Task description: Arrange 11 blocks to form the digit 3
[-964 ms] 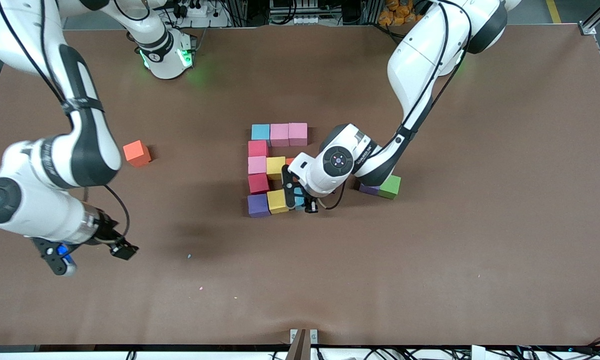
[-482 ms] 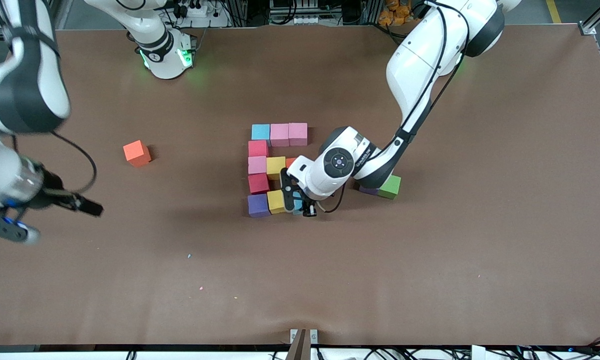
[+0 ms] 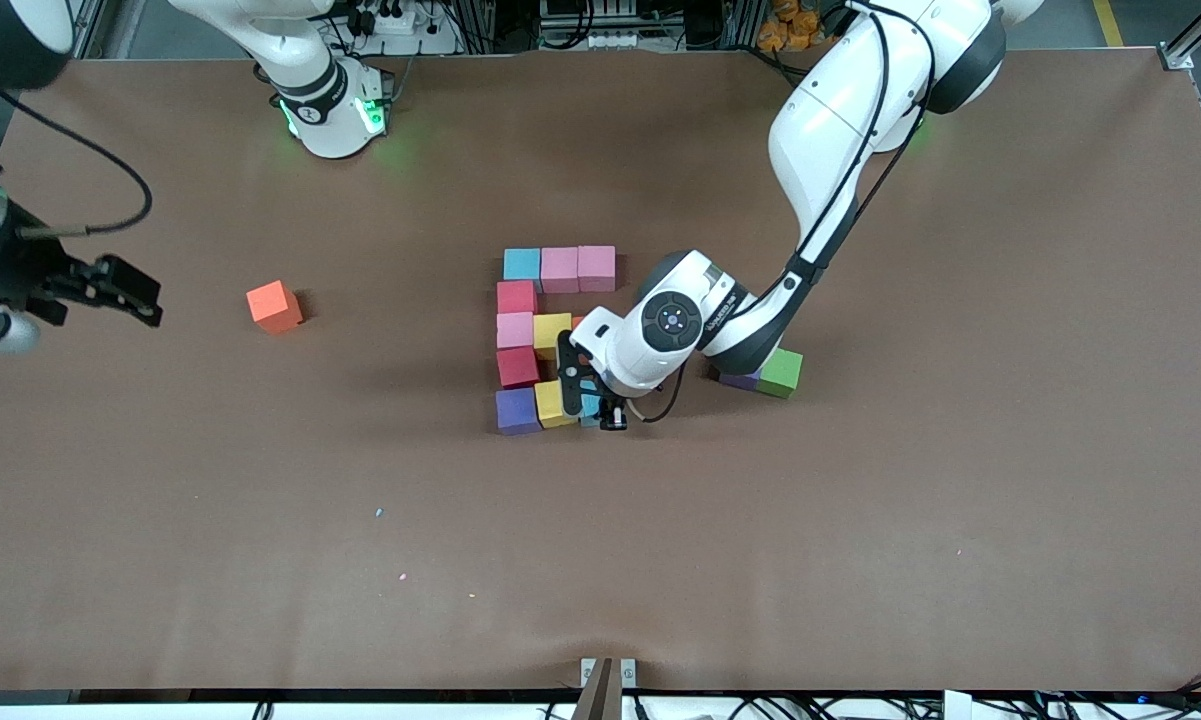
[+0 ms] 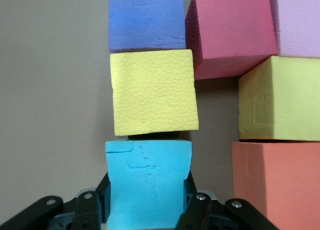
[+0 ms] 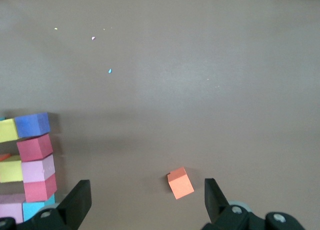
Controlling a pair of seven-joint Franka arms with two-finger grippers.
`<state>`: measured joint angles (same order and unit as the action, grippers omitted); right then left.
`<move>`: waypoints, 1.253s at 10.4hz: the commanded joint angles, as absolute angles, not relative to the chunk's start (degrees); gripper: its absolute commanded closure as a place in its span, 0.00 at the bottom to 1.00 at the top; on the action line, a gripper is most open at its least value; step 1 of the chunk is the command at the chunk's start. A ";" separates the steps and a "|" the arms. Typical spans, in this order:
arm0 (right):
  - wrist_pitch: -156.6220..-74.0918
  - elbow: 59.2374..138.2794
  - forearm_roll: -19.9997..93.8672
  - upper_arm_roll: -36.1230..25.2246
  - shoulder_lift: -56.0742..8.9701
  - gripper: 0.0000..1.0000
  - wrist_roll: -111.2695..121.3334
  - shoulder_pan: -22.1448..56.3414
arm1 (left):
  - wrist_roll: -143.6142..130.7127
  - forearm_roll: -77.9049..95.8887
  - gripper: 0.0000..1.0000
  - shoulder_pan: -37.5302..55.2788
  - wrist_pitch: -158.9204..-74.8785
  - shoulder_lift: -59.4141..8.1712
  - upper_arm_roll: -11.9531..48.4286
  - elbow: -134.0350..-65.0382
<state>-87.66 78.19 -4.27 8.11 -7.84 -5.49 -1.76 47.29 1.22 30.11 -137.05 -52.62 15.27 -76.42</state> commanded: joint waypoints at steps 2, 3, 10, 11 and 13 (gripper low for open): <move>-90.95 86.99 -0.35 8.17 -1.41 0.00 -4.13 -2.72 | 49.13 0.09 1.00 30.76 -137.46 -53.88 14.77 -75.50; -93.58 89.27 -0.18 8.09 -0.80 0.00 -4.13 -2.90 | 49.22 0.09 1.00 30.76 -137.46 -54.05 14.77 -75.50; -92.13 91.93 0.00 8.17 1.22 0.00 -3.87 -3.25 | 49.13 0.09 0.93 31.55 -138.86 -54.75 14.33 -75.50; -89.76 91.67 0.09 7.91 1.49 0.00 -1.17 -4.04 | 48.70 0.17 0.47 31.64 -140.09 -55.02 14.33 -75.59; -89.30 91.50 0.79 7.91 1.85 0.00 5.52 -6.67 | 44.50 0.53 0.00 31.81 -140.54 -55.11 14.33 -75.67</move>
